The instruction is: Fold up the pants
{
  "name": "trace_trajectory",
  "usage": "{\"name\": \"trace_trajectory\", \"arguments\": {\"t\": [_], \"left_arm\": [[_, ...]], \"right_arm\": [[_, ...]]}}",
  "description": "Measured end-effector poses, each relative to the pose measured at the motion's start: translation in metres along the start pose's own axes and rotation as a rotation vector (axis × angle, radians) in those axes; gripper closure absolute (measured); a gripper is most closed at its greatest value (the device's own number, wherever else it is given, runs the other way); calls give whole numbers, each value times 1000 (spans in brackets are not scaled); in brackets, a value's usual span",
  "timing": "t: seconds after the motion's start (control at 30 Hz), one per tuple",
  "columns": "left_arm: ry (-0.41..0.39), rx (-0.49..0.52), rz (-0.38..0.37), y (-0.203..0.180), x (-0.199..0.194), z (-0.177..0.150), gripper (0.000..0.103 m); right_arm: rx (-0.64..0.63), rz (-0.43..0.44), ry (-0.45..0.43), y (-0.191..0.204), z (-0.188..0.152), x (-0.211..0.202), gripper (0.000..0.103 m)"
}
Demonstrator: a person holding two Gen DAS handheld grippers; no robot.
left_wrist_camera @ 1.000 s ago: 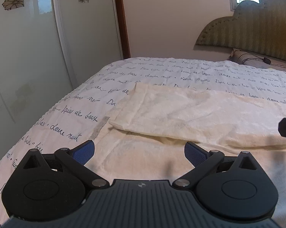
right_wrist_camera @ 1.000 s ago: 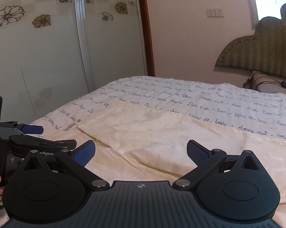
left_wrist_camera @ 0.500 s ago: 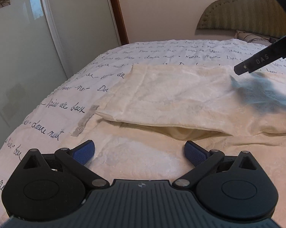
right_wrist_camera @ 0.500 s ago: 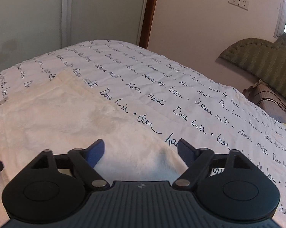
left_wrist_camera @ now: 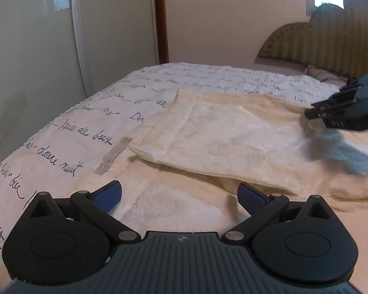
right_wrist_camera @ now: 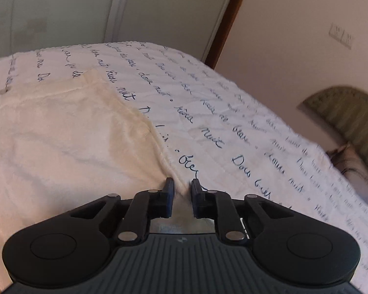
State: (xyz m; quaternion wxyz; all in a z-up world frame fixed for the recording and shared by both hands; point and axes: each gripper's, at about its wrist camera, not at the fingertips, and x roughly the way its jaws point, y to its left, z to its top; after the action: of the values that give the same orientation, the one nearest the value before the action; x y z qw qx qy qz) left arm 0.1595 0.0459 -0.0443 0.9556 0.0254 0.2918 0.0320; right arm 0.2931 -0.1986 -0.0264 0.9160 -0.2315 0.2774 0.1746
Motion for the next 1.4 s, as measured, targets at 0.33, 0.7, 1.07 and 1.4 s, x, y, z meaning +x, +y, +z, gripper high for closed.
{"name": "trace_trajectory", "arguments": {"t": [0.33, 0.7, 1.07, 1.4], "left_arm": [[-58, -302, -192, 43, -30, 29, 1], [136, -654, -292, 68, 38, 60, 2], [172, -656, -257, 73, 54, 66, 100], [90, -590, -315, 84, 2, 47, 100]], "right_arm": [[-302, -70, -135, 92, -26, -107, 92], [-273, -48, -126, 120, -51, -122, 92], [-203, -82, -145, 131, -60, -125, 92], [-164, -141, -107, 130, -53, -112, 90]]}}
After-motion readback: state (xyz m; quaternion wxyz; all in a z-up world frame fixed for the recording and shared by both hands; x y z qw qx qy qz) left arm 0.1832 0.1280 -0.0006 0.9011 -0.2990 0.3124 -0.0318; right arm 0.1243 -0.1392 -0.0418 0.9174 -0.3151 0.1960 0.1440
